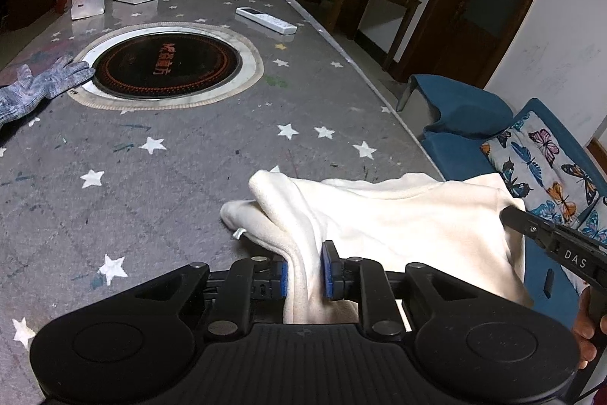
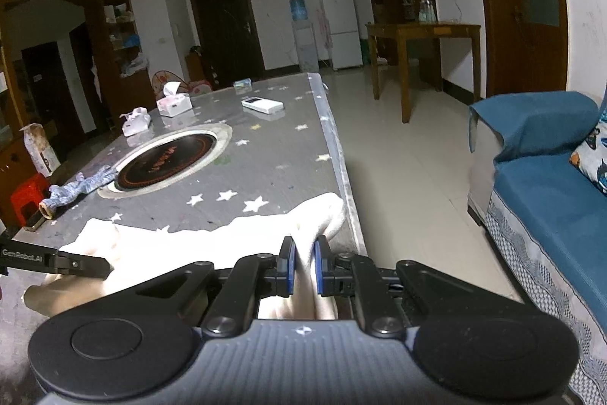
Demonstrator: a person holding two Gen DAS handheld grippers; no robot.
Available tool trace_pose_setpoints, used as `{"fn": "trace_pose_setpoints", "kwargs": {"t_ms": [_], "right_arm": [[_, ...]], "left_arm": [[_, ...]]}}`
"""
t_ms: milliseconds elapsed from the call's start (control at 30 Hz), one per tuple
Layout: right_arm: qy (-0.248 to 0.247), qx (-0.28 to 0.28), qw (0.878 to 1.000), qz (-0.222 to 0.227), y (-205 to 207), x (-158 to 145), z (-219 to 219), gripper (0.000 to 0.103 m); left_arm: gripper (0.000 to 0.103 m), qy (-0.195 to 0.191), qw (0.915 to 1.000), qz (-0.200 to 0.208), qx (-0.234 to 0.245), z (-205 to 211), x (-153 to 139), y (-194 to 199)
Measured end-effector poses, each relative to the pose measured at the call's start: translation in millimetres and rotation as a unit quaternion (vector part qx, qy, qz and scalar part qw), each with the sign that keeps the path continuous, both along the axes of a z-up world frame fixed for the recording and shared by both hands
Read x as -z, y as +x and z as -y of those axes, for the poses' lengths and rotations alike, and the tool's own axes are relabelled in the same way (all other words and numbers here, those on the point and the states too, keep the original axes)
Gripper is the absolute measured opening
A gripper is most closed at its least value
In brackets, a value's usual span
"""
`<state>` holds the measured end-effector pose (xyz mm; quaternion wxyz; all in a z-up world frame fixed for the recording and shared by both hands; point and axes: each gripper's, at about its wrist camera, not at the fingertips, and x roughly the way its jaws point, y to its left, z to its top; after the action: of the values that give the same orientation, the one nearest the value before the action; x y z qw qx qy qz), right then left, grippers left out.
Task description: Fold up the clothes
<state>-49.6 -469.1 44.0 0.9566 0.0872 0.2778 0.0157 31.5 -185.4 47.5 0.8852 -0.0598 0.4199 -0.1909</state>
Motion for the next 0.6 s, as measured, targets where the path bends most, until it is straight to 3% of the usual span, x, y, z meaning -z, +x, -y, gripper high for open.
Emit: {"fn": "trace_pose_setpoints", "kwargs": {"t_ms": [600], "right_arm": [[-0.001,-0.023,1.000,-0.013,-13.0,8.3,-10.1,0.010]], "left_arm": [[0.039,0.030,0.9994,-0.002,-0.018,-3.6,3.6,-1.4]]}}
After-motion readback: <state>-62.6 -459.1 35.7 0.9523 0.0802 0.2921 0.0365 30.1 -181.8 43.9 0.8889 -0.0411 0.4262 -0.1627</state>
